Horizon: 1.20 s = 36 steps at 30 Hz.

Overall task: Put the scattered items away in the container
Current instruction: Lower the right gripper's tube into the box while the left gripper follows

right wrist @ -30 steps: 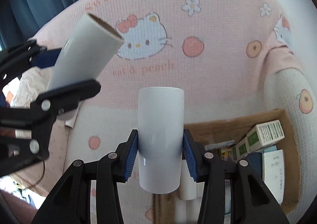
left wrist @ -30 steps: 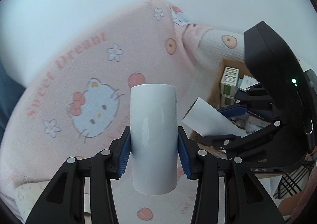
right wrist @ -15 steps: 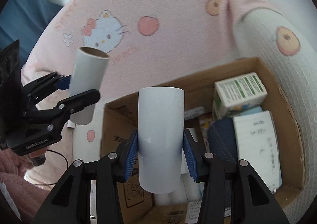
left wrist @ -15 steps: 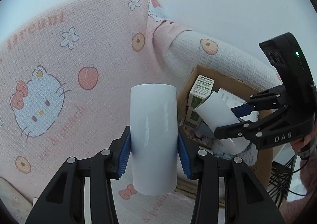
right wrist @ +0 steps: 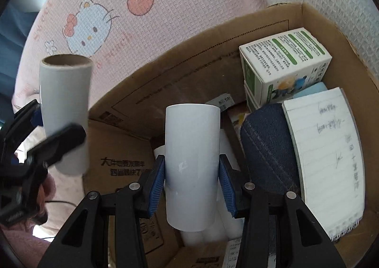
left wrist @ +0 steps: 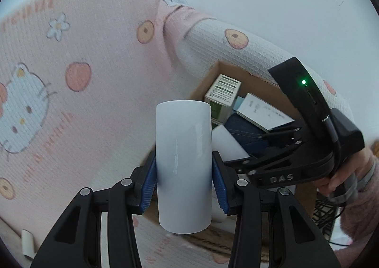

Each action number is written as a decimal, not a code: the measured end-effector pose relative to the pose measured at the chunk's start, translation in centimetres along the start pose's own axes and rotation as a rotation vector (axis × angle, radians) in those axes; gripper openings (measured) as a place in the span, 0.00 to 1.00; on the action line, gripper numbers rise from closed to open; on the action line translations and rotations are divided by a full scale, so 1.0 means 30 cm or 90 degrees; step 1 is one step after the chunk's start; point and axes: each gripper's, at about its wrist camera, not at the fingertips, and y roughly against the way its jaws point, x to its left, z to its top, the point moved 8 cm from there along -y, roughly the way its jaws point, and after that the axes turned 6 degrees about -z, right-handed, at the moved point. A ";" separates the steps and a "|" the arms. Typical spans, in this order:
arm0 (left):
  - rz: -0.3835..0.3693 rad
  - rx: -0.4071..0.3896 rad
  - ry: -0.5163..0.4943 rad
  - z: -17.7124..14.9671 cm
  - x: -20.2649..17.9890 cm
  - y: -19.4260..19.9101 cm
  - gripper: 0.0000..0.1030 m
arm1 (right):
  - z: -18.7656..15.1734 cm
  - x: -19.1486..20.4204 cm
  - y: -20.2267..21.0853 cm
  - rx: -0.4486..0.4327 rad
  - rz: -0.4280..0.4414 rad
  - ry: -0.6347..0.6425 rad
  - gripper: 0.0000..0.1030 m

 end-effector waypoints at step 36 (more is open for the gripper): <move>-0.071 0.019 0.033 -0.026 0.050 0.018 0.46 | -0.045 0.185 -0.199 0.126 -0.235 0.303 0.40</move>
